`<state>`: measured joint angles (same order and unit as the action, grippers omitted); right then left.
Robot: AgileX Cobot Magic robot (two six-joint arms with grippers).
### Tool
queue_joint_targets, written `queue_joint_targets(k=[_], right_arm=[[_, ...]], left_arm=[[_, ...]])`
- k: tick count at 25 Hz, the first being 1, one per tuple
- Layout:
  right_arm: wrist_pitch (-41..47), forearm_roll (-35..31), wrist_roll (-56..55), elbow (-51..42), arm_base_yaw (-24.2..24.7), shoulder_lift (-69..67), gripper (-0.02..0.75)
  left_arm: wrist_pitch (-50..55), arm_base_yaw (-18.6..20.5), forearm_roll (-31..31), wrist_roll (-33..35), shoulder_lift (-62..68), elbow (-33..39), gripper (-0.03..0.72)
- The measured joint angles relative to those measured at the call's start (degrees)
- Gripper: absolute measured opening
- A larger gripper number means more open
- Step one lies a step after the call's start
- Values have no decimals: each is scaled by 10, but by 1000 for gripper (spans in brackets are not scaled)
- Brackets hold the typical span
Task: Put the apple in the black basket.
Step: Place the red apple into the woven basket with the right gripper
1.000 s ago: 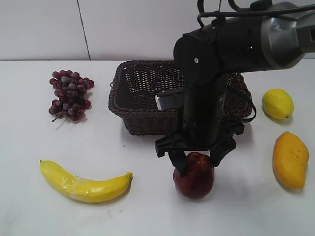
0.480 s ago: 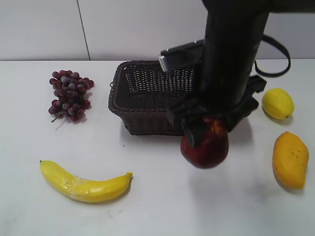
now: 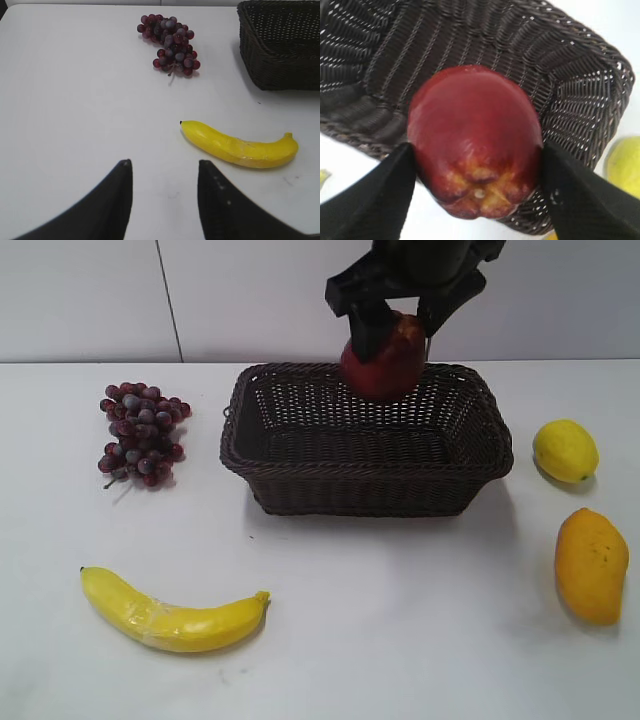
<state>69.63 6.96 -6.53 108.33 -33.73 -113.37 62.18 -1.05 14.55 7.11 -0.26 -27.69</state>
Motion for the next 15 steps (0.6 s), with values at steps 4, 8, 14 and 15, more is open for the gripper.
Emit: queue_joint_targets(k=[4,8,14,15], right_arm=[[0,0,25,63,25,-68,552],[-1,1,40,89,28,-127,552],[-1,1,47,93,29,-191,552],[-2,2,48,93,29,-198,552]], left_arm=[[0,0,0,0,0,0,326],[0,0,0,0,0,0,326],[0,0,0,0,0,0,326],[0,0,0,0,0,0,326]])
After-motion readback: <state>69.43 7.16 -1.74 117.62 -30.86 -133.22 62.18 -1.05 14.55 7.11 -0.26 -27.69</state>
